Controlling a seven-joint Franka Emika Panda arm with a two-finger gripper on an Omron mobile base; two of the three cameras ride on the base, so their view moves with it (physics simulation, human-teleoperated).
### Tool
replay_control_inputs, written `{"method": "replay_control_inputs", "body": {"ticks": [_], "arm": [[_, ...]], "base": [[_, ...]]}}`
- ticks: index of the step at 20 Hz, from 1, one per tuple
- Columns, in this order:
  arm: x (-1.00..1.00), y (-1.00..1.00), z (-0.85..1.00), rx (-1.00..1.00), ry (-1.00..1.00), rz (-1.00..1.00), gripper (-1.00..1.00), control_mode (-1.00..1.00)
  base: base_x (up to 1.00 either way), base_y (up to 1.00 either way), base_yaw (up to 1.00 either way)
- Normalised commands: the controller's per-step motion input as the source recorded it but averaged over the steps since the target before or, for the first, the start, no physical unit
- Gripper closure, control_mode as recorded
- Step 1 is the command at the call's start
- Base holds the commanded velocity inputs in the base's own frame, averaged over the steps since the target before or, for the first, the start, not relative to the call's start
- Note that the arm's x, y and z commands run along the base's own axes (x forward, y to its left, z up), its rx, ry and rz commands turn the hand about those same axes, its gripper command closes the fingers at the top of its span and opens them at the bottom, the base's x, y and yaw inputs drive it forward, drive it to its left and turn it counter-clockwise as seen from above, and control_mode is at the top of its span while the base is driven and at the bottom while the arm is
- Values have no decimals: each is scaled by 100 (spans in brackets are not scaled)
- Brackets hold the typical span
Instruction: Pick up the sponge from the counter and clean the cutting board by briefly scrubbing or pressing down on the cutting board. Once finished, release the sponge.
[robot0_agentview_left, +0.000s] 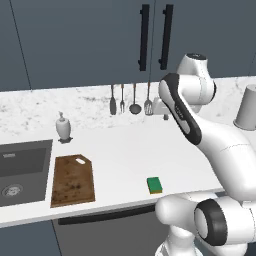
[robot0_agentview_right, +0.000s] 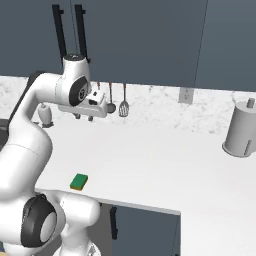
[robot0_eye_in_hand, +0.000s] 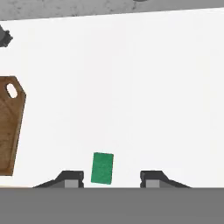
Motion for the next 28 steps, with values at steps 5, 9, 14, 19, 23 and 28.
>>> {"method": "replay_control_inputs", "body": {"ticks": [5, 9, 14, 19, 23, 28], "arm": [[-44, 0, -4, 0, -5, 0, -100, -100], [-80, 0, -16, 0, 0, 0, -100, -100], [-26, 1, -48, 0, 4, 0, -100, -100], [0, 0, -55, 0, 8, 0, -100, -100], [9, 0, -45, 0, 9, 0, -100, -100], [29, 0, -52, 0, 11, 0, -100, -100]], "base": [[0, 0, 0], [0, 0, 0], [0, 0, 0], [0, 0, 0], [0, 0, 0], [0, 0, 0]]}}
